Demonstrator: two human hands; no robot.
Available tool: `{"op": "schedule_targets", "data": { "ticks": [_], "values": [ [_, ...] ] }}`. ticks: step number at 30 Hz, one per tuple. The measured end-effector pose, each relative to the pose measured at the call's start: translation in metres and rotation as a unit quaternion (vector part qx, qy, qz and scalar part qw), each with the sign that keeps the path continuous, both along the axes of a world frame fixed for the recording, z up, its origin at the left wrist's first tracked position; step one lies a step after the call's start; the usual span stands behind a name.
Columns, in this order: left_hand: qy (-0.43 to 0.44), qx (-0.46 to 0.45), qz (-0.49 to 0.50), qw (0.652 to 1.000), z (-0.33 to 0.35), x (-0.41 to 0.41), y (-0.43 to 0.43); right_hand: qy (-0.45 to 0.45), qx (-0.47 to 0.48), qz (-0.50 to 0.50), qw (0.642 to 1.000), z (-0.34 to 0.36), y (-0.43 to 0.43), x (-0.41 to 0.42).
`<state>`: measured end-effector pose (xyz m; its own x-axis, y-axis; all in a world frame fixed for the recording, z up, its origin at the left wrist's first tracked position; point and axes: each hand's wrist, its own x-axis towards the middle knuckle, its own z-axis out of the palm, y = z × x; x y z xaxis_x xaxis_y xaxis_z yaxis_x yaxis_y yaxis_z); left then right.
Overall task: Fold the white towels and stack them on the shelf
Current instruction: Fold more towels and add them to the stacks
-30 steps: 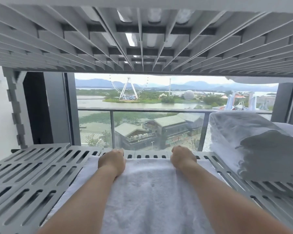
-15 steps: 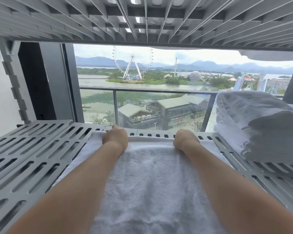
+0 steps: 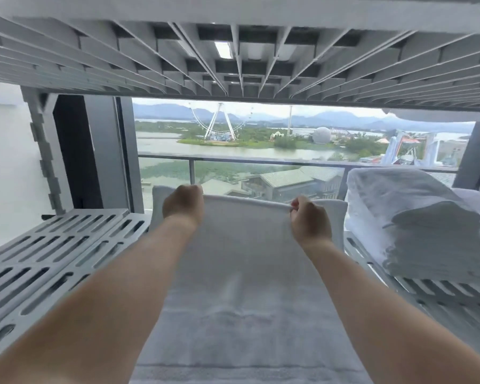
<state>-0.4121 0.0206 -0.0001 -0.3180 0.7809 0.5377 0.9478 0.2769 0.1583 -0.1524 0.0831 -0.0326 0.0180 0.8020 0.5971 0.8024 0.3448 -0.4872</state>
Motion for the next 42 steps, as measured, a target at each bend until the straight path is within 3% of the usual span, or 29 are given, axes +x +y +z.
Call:
{"op": "schedule_targets", "data": {
  "ticks": [8, 15, 26, 31, 38, 42],
  "values": [
    [0.054, -0.032, -0.004, 0.998, -0.049, 0.008, -0.042, -0.101, -0.051, -0.051, 0.992, -0.044, -0.041, 0.014],
    [0.168, -0.037, 0.022, 0.985, -0.059, 0.010, -0.082, -0.187, -0.011, -0.053, 0.981, -0.042, -0.081, 0.023],
    [0.052, -0.053, 0.042, 0.996, -0.093, 0.016, -0.122, -0.284, -0.042, -0.110, 0.952, -0.063, -0.111, 0.039],
    [-0.002, -0.012, 0.022, 1.000, -0.102, 0.009, -0.122, -0.224, -0.042, -0.111, 0.967, -0.071, -0.101, 0.044],
    [0.057, 0.018, 0.055, 0.997, -0.099, 0.013, -0.122, -0.082, 0.003, -0.075, 0.994, -0.070, -0.101, 0.055],
    [-0.016, 0.009, 0.032, 0.999, -0.103, 0.013, -0.121, -0.077, -0.017, -0.076, 0.994, -0.072, -0.101, 0.057]
  ]
}}
